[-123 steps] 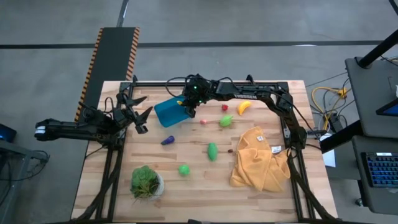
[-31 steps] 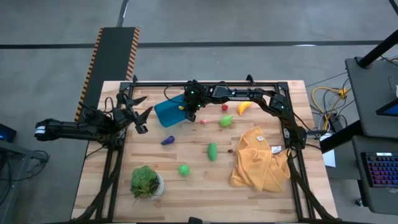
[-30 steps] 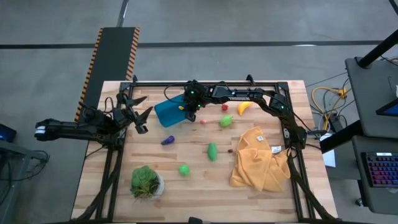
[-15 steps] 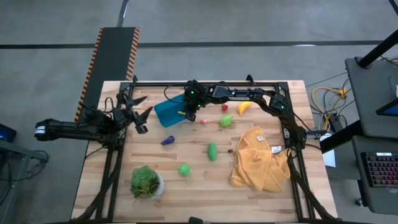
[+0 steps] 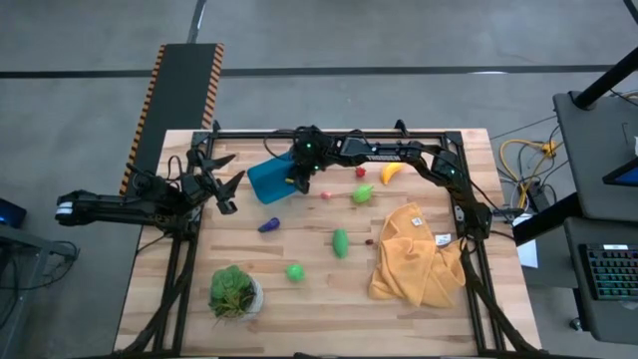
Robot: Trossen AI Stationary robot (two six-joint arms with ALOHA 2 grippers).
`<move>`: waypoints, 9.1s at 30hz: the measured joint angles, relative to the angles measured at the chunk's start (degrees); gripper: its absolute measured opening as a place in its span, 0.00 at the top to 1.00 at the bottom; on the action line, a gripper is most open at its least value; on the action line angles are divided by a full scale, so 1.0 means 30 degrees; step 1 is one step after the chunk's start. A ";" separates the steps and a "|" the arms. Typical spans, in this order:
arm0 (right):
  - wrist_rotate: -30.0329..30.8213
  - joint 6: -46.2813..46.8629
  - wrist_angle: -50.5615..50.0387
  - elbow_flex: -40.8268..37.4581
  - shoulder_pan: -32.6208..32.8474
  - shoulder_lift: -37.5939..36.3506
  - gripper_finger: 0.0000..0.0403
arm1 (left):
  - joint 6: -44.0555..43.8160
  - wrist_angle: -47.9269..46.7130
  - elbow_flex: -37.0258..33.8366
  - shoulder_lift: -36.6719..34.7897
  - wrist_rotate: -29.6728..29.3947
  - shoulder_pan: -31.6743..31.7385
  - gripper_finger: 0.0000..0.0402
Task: Pick and placing Produce into tupperware
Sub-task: Put the cherry into the blue bin
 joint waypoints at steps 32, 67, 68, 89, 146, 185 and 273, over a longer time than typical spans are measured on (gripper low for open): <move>-0.8012 -0.4210 -0.4853 0.0000 0.0115 -0.6877 0.76 | 0.0395 -0.0172 -0.0007 0.0007 -0.0015 0.0007 0.48; 0.3027 -0.3360 -1.3259 0.0000 0.0644 -1.0112 0.13 | 0.0488 -0.0138 -0.0007 0.0022 -0.0007 0.0000 0.48; 0.3011 -0.3289 -1.3262 0.0000 0.0664 -1.0112 0.12 | 0.0488 -0.0131 -0.0007 0.0022 -0.0007 0.0000 0.48; 0.4283 -0.4741 -1.7503 0.0000 0.0649 -1.0106 0.16 | 0.0488 -0.0138 -0.0007 0.0036 -0.0007 0.0000 0.48; 0.8709 0.0330 -1.0901 -1.6169 0.0192 -2.0508 0.18 | 0.0489 -0.0138 -0.0007 0.0036 -0.0007 0.0001 0.48; -0.2719 0.0822 -0.8873 -1.6050 0.0219 -1.9686 0.18 | 0.0494 -0.0138 -0.0007 0.0036 -0.0007 0.0006 0.48; 0.7618 0.8825 -0.2527 -1.8667 0.9595 -1.1732 0.18 | 0.0488 -0.0124 -0.0007 0.0039 -0.0012 0.0003 0.48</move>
